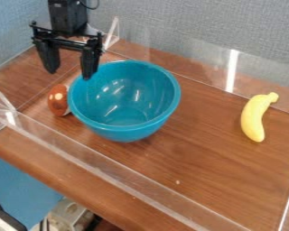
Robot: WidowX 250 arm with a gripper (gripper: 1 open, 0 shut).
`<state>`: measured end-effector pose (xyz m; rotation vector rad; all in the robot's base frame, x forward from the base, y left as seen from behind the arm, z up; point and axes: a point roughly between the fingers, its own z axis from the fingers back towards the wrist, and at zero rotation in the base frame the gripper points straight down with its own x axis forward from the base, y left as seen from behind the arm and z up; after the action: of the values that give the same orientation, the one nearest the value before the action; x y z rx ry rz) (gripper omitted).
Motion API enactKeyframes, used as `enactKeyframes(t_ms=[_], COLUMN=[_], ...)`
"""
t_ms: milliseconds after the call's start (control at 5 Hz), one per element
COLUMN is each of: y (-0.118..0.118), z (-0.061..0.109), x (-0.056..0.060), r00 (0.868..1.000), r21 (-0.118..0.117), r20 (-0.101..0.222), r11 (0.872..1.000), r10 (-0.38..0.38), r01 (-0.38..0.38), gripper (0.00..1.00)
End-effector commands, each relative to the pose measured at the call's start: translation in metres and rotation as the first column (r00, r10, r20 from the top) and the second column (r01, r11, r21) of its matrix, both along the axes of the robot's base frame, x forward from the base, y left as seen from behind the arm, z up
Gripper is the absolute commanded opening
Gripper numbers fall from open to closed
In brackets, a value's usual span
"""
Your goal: Put the mushroom in the blue bowl
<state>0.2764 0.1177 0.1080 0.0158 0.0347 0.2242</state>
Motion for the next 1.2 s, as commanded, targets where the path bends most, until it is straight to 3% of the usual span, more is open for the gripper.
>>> enactKeyframes(t_ms=[0,400,800,1000], y=[0.014,0.040,0.037,0.038], z=[0.010,-0.001,-0.024,-0.038], x=[0.017,0.002,0.016,0.012], r00=[0.998,0.994,0.988,0.991], r21=[0.028,0.035,0.045,0.050], r20=[0.056,0.055,0.046,0.044], r11=[0.999,0.995,0.987,0.990], r10=[0.031,0.097,0.150,0.128], r01=[-0.032,-0.099,-0.152,-0.130], gripper=[1.00,1.00,1.00,1.00])
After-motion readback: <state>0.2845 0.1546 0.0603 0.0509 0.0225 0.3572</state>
